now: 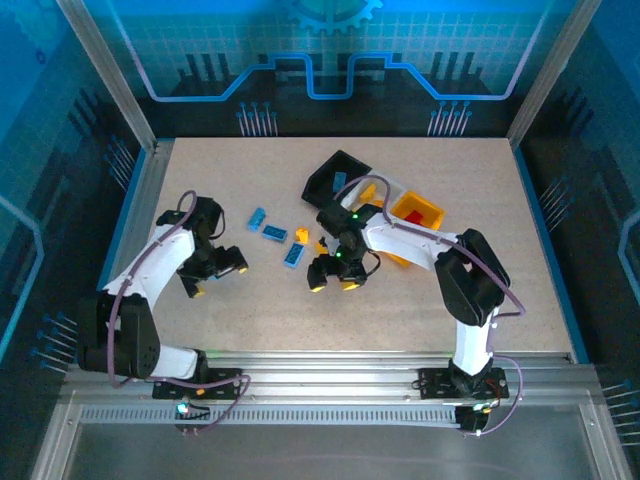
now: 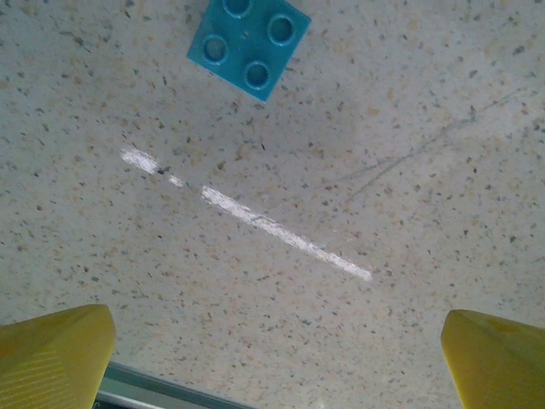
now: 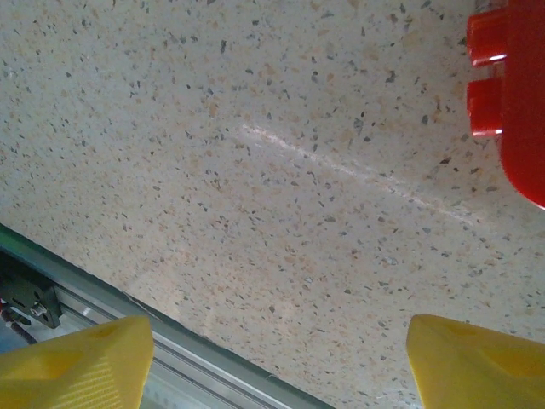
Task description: Sort the legos into containers by color
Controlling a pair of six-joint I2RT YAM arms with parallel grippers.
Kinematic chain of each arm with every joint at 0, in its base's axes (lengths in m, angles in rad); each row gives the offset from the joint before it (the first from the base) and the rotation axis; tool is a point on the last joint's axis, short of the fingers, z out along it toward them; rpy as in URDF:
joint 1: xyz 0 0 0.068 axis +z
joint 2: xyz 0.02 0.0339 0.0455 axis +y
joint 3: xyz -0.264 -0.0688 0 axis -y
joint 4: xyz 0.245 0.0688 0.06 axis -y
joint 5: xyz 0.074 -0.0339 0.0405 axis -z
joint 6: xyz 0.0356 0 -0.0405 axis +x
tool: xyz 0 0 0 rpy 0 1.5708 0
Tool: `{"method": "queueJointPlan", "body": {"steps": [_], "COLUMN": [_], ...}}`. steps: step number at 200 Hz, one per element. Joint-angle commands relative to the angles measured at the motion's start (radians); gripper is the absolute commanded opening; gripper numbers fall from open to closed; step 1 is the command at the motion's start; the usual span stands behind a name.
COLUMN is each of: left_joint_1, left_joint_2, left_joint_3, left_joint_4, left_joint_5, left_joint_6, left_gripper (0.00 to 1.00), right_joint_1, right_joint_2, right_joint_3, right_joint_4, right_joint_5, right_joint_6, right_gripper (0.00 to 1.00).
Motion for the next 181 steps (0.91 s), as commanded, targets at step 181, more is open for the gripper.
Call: {"method": "queueJointPlan", "body": {"steps": [181], "left_joint_1": [0.119], "left_joint_2": [0.38], "left_joint_3": [0.189], "left_joint_4": [0.124], "left_joint_5": [-0.074], "left_joint_6": [0.255], "left_gripper": [0.88], "right_joint_1": [0.016], "right_joint_2": [-0.08], "right_joint_3": [-0.017], "right_joint_4": [-0.087], "right_joint_5": [0.075], "right_joint_6": [-0.01], "right_gripper": [0.8]}}
